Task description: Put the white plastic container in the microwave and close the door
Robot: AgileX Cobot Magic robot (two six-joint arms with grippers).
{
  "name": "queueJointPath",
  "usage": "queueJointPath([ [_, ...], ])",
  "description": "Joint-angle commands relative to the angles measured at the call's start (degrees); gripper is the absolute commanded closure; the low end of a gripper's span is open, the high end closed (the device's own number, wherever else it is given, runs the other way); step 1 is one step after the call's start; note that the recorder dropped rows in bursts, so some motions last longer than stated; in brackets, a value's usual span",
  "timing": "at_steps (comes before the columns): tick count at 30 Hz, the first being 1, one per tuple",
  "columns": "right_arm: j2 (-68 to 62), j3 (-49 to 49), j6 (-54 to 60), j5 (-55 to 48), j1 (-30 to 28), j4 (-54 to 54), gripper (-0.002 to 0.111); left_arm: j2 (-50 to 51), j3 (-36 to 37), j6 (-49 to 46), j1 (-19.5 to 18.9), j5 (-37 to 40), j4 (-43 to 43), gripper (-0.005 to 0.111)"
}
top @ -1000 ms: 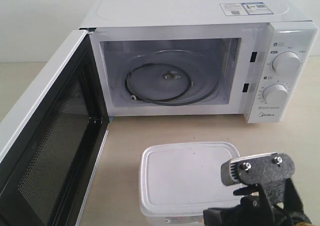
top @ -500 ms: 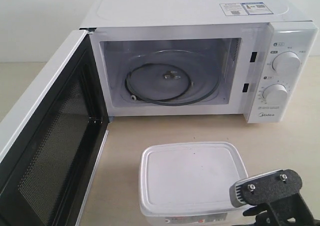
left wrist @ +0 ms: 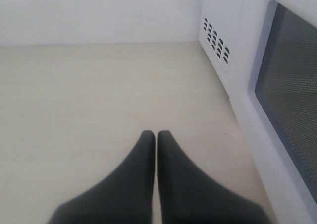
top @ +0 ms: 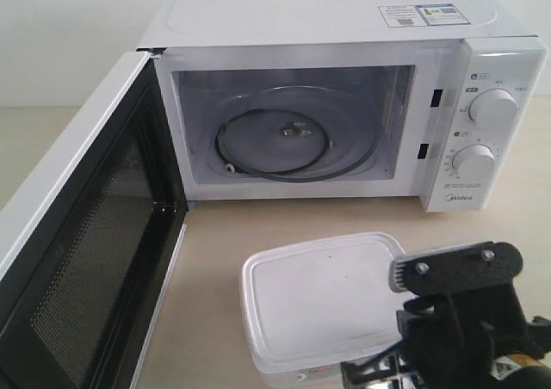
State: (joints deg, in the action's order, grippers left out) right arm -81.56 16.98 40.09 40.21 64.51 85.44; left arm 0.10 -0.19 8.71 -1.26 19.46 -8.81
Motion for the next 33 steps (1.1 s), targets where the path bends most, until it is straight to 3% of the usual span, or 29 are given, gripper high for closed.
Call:
queueJointPath([
  [1, -4.4, 5.9, 2.4, 3.5, -3.0, -2.0, 0.108, -0.1, 0.2, 0.2, 0.3, -0.1, 0.4, 0.103],
  [4, -4.9, 6.5, 5.9, 6.1, -3.9, 0.5, 0.108, -0.1, 0.2, 0.2, 0.3, -0.1, 0.4, 0.103],
  [6, -0.9, 6.5, 14.3, 6.4, -3.2, 5.8, 0.108, -0.1, 0.2, 0.2, 0.3, -0.1, 0.4, 0.103],
  [9, 6.5, 6.5, 27.1, 5.7, 2.9, 14.5, 0.108, -0.1, 0.2, 0.2, 0.3, -0.1, 0.4, 0.103],
  [12, 6.2, 3.8, 25.1, -2.6, 5.3, 14.5, 0.108, -0.1, 0.2, 0.2, 0.3, -0.1, 0.4, 0.103],
  [26, 0.1, -0.9, 20.9, 1.2, 5.1, 14.5, 0.108, -0.1, 0.2, 0.2, 0.3, -0.1, 0.4, 0.103],
  [30, -1.9, -0.9, 19.4, 0.5, 2.5, 14.5, 0.108, -0.1, 0.2, 0.2, 0.3, -0.1, 0.4, 0.103],
  [33, -3.2, -0.9, 13.7, -2.1, 0.8, 8.6, 0.108, -0.1, 0.2, 0.2, 0.3, -0.1, 0.4, 0.103],
])
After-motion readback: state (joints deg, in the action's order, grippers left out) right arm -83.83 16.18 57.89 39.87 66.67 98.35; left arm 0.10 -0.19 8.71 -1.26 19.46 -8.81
